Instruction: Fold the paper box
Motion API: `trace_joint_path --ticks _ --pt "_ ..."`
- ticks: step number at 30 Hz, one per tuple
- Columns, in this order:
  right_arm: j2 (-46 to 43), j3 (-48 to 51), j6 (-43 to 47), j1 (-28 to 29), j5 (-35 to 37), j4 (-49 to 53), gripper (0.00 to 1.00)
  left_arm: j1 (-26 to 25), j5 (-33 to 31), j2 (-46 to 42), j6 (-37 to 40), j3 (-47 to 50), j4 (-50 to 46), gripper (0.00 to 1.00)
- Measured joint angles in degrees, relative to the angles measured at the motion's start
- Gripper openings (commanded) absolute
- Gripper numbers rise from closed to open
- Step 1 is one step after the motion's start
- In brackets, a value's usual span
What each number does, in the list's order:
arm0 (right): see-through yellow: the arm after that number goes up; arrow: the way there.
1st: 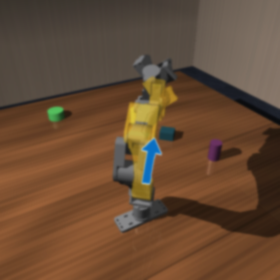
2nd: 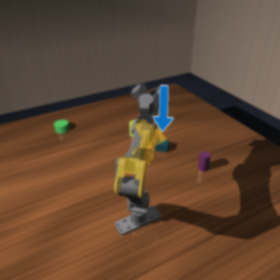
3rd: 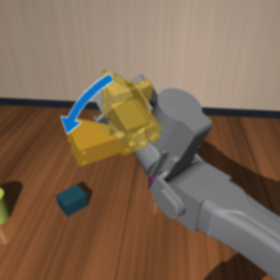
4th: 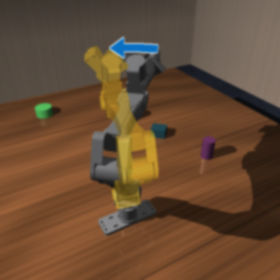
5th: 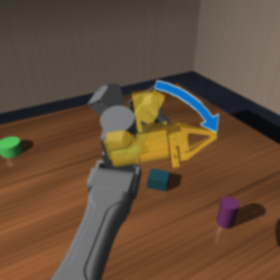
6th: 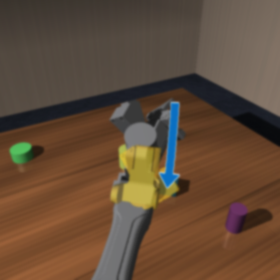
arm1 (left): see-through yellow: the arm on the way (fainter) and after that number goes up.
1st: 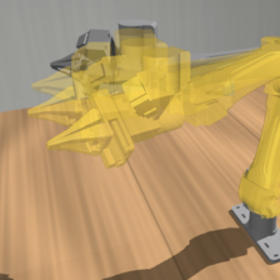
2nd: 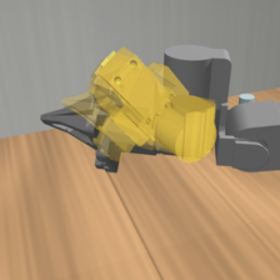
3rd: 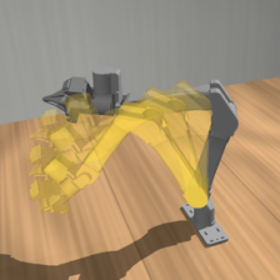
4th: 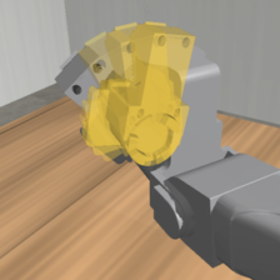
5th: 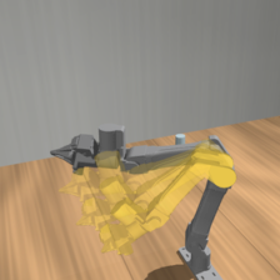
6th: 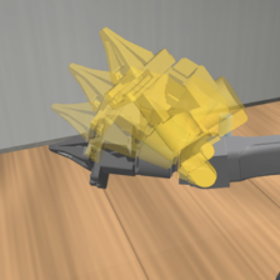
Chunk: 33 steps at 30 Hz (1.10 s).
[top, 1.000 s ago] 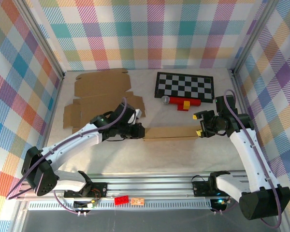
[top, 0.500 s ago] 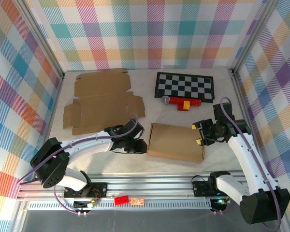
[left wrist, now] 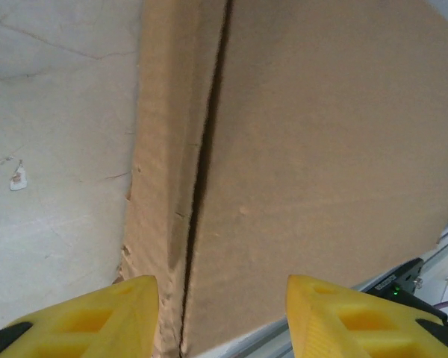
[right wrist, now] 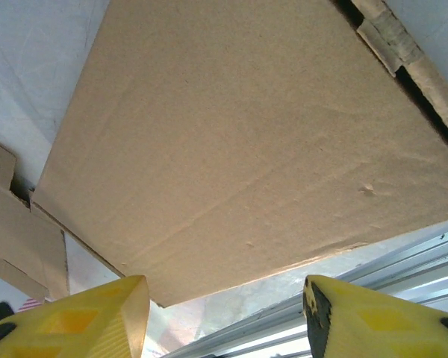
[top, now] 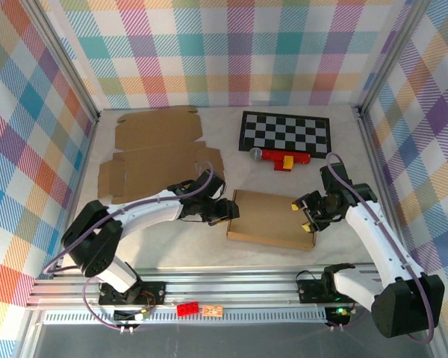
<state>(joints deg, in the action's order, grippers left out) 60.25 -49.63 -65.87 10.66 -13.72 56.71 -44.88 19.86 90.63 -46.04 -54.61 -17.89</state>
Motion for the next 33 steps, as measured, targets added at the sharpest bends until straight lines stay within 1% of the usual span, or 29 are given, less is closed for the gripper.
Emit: trace_joint_path --ticks 3,7,13,19,23,25,26,28,29,30,33 --pt "0.66 -2.56 2.51 0.09 0.24 0.74 0.58 -0.02 1.09 2.58 -0.68 -0.24 1.18 0.39" --pt "2.36 -8.90 6.45 0.09 1.84 2.47 0.58 -0.39 2.38 6.34 -1.95 -1.88 3.91 0.32" --pt "2.67 -16.26 10.80 0.09 5.44 5.60 0.58 -2.80 3.72 13.79 -6.49 -7.82 11.26 0.25" --pt "2.60 -18.49 12.83 0.09 7.78 7.50 0.58 -5.68 4.79 22.99 -11.63 -16.20 18.84 0.22" --pt "2.60 -18.49 13.25 0.09 8.15 8.15 0.58 -6.32 4.96 27.32 -12.92 -21.35 20.55 0.22" --pt "2.60 -18.49 13.55 0.09 8.22 8.20 0.59 -6.32 4.79 28.46 -13.09 -22.80 20.92 0.26" --pt "2.58 -18.49 13.79 0.09 8.31 8.26 0.59 -6.32 4.61 28.68 -13.05 -23.15 20.92 0.31" --pt "2.58 -18.53 14.38 0.09 8.41 8.48 0.60 -6.34 4.07 28.65 -12.66 -23.23 20.61 0.45" --pt "2.58 -18.56 14.60 0.09 8.44 8.52 0.60 -6.34 3.69 28.65 -12.66 -23.26 20.24 0.49" --pt "2.56 -18.62 15.04 0.09 8.39 8.50 0.61 -6.36 3.17 28.55 -12.35 -23.26 19.23 0.50" --pt "2.56 -18.86 16.17 0.09 8.07 8.24 0.61 -6.36 1.60 27.23 -11.74 -23.10 15.50 0.51"
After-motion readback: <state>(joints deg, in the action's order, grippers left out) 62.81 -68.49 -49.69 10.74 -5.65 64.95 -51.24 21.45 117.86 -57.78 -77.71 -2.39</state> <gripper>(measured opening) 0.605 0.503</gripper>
